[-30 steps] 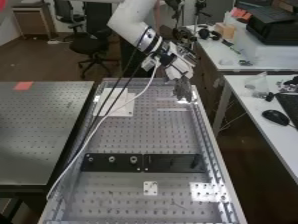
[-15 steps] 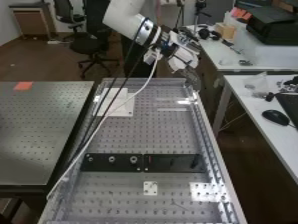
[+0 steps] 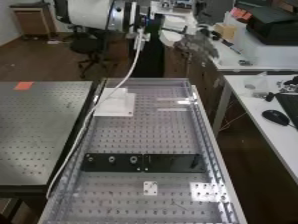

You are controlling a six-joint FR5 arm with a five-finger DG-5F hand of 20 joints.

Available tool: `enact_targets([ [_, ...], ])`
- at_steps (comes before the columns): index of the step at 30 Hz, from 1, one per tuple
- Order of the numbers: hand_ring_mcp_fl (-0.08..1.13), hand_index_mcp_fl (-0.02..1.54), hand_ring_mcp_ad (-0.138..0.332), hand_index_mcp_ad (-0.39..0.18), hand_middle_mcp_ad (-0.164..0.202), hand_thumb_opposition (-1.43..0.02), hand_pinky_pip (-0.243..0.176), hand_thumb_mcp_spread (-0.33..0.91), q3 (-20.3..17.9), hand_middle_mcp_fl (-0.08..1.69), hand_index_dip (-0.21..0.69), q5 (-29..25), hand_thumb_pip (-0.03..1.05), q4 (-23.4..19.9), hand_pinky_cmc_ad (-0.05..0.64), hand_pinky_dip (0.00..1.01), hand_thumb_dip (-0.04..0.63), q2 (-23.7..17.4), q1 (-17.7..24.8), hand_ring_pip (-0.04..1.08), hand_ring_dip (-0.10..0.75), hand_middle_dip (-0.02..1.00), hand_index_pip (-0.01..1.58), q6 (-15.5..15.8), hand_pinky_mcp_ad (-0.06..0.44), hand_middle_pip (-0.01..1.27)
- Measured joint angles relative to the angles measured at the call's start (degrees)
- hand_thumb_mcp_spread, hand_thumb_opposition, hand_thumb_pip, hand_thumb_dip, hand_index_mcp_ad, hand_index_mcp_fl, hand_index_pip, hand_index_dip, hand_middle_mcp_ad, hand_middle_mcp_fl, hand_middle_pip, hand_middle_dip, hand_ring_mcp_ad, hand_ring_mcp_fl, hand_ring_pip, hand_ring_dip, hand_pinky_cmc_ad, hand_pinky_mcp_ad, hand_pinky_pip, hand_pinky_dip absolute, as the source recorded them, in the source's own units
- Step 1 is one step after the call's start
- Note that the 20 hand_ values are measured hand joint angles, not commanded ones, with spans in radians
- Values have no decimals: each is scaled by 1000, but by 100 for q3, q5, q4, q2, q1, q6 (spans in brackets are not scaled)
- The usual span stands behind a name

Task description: Grab the chopstick and place it in the clear container

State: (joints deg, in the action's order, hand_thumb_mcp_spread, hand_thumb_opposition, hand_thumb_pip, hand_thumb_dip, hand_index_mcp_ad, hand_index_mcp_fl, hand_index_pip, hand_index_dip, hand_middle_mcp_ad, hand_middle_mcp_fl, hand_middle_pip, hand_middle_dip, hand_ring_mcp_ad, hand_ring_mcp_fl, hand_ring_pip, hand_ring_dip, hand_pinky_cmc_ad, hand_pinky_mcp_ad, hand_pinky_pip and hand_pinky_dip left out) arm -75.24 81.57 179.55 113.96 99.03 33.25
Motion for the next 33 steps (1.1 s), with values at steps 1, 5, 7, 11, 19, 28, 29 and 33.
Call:
enact_targets([
  [1, 131, 421, 131, -106, 54, -757, -49, 363, -162, 290, 412, 46, 368, -205, 417, 747, 148, -150, -86, 84, 374, 485, 35, 62, 279, 70],
  [5, 63, 290, 115, -112, 54, -737, -52, 305, -598, 201, 412, 182, 347, -724, 415, 733, 126, -586, -391, 89, 328, 408, 38, 277, 314, 72],
  [7, 54, 225, 115, -120, 51, -714, -61, 278, -782, 138, 396, 244, 340, -913, 415, 721, 108, -788, -554, 87, 304, 384, 33, 389, 328, 72],
  [11, 16, 175, 115, -108, 75, -682, -75, 257, -1124, 72, 363, 349, 335, -1254, 415, 639, 68, -1188, -924, 101, 246, 333, 37, 629, 330, 75],
  [19, 16, 87, 115, -120, 66, -649, -91, 246, -1161, 73, 314, 194, 333, -1553, 417, 527, 35, -1194, -943, 105, 173, 283, 51, 857, 328, 91],
  [28, 16, 72, 115, -117, 68, -639, -106, 246, -1205, 19, 311, -615, 333, -1869, 412, 494, 16, -1112, -713, 101, 164, 250, 56, 905, 330, 99],
  [29, 16, 72, 115, -112, 75, -639, -106, 246, -1210, 19, 311, -722, 333, -1902, 412, 494, 19, -1098, -688, 103, 164, 250, 56, 901, 330, 99],
  [33, 16, 68, 115, -108, 75, -639, -106, 241, -1241, 21, 311, -791, 340, -2055, 412, 480, 14, -1041, -615, 105, 161, 250, 56, 815, 330, 101],
])
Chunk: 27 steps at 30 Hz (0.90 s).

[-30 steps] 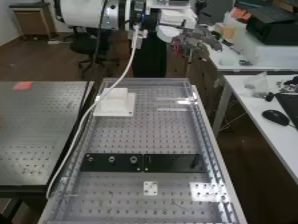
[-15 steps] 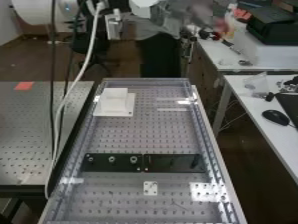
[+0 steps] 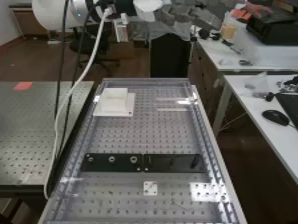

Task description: Grab the chopstick and place it in the clear container

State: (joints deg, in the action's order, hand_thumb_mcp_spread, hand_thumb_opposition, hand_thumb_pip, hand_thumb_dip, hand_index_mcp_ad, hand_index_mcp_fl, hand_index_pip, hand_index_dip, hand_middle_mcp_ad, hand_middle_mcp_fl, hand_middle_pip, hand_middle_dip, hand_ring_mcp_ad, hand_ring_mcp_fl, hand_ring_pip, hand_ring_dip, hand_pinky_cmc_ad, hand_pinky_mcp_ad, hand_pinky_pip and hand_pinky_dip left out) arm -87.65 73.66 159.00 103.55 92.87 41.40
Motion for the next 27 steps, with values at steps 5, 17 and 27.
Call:
enact_targets([
  [5, 16, 75, 103, -115, 72, -642, -106, 241, 16, 21, 311, -36, 389, -32, 412, 466, 14, 65, 68, 103, 159, 250, 72, -51, 328, 101],
  [17, 16, 40, 103, -105, 75, -642, -106, 227, 271, 23, 307, -426, 443, 113, 412, 405, 14, 248, 136, 101, 154, 250, 72, 16, 328, 103],
  [27, 16, 40, 94, -108, 75, -642, -106, 227, 281, 19, 311, -304, 443, 58, 412, 405, 14, 287, 149, 105, 154, 250, 72, 36, 328, 103],
])
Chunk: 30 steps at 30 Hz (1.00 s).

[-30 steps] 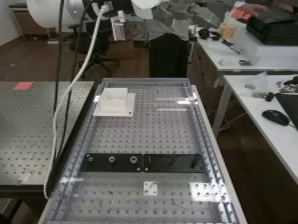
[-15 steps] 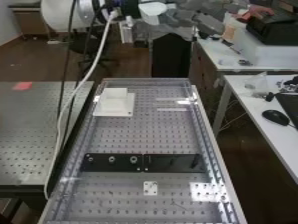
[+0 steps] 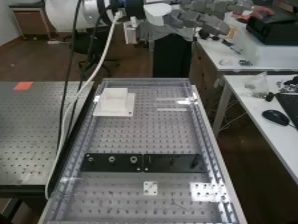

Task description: Grab the chopstick and place it in the clear container

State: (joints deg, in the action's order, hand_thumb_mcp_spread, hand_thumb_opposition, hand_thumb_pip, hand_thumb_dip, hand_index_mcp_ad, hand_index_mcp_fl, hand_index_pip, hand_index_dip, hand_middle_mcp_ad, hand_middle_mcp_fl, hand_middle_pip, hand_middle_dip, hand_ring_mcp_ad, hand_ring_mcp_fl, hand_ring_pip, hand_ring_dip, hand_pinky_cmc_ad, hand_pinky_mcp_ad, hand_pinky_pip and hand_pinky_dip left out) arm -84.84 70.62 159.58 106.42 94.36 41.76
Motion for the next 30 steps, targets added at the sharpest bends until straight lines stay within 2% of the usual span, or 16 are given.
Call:
enact_targets([
  [9, 16, 40, 94, -115, 72, -644, -106, 227, -2, 23, 311, 91, 443, -51, 412, 405, 12, 1, 13, 105, 154, 250, 72, 55, 330, 103],
  [25, 16, 40, 98, -105, 75, -646, -106, 227, -33, 23, 298, -168, 443, -144, 412, 405, 12, -21, 103, 101, 154, 250, 66, 150, 330, 105],
  [30, 16, 40, 91, -119, 66, -651, -106, 222, -43, 23, 286, 70, 443, -151, 412, 403, 12, -27, 99, 105, 154, 250, 66, 152, 330, 106],
])
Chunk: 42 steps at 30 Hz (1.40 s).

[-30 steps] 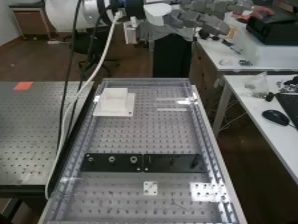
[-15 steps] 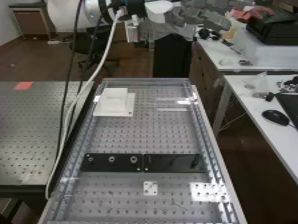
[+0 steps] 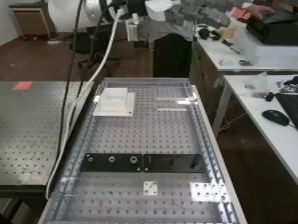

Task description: Grab the chopstick and place it in the clear container

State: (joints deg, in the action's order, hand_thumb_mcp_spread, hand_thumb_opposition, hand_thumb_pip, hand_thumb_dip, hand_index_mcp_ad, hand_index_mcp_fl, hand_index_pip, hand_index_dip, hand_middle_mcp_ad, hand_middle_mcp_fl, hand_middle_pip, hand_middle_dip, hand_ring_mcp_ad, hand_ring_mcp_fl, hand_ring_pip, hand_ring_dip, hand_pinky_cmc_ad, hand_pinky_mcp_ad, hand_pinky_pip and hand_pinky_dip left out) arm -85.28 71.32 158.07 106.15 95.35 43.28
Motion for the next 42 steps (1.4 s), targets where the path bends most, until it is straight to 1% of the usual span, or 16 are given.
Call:
enact_targets([
  [3, 16, 40, 82, -120, 65, -648, -106, 225, 1, 21, 286, -19, 443, 1, 412, 403, 12, 0, 2, 105, 154, 250, 66, 1, 330, 106],
  [5, 16, 40, 86, -105, 75, -668, -106, 225, 0, 24, 281, -164, 443, -1, 412, 403, 12, 0, 17, 105, 154, 248, 66, 4, 330, 106],
  [8, 16, 40, 86, -108, 72, -668, -106, 225, 1, 24, 281, -284, 443, -24, 412, 403, 12, 2, 47, 105, 154, 248, 68, 14, 330, 103],
  [14, 16, 40, 86, -108, 75, -668, -106, 225, -7, 21, 281, -269, 443, -53, 412, 405, 12, 8, 49, 105, 155, 248, 68, 10, 330, 106],
  [15, 16, 40, 86, -113, 70, -668, -106, 225, -9, 21, 281, -266, 443, -57, 412, 405, 12, 8, 49, 105, 155, 248, 68, 10, 330, 106],
  [17, 16, 40, 86, -105, 75, -668, -106, 227, -27, 21, 281, -266, 443, -89, 412, 403, 16, 7, 48, 105, 155, 251, 68, 13, 328, 103],
  [19, 16, 40, 86, -115, 72, -668, -106, 225, -40, 21, 281, -258, 443, -107, 412, 403, 12, 3, 48, 101, 155, 248, 68, 17, 330, 106],
  [20, 16, 40, 86, -106, 75, -668, -106, 227, -49, 21, 281, -272, 443, -118, 412, 403, 12, -2, 46, 105, 155, 248, 68, 18, 330, 106],
  [25, 16, 40, 86, -113, 73, -668, -106, 225, -113, 21, 281, -211, 443, -175, 412, 403, 12, -26, 44, 105, 155, 248, 68, 2, 330, 103],
  [34, 16, 40, 86, -105, 73, -668, -106, 225, -170, 21, 281, -352, 449, -191, 412, 403, 16, -92, 62, 105, 155, 248, 68, 79, 330, 103],
  [39, 16, 40, 86, -119, 70, -668, -106, 225, -188, 21, 281, -169, 449, -138, 412, 403, 16, -117, 46, 105, 155, 248, 68, 70, 330, 106],
  [42, 16, 40, 86, -105, 75, -668, -106, 225, -206, 21, 281, -160, 449, -123, 412, 403, 16, -128, 39, 101, 155, 248, 68, 54, 330, 103],
])
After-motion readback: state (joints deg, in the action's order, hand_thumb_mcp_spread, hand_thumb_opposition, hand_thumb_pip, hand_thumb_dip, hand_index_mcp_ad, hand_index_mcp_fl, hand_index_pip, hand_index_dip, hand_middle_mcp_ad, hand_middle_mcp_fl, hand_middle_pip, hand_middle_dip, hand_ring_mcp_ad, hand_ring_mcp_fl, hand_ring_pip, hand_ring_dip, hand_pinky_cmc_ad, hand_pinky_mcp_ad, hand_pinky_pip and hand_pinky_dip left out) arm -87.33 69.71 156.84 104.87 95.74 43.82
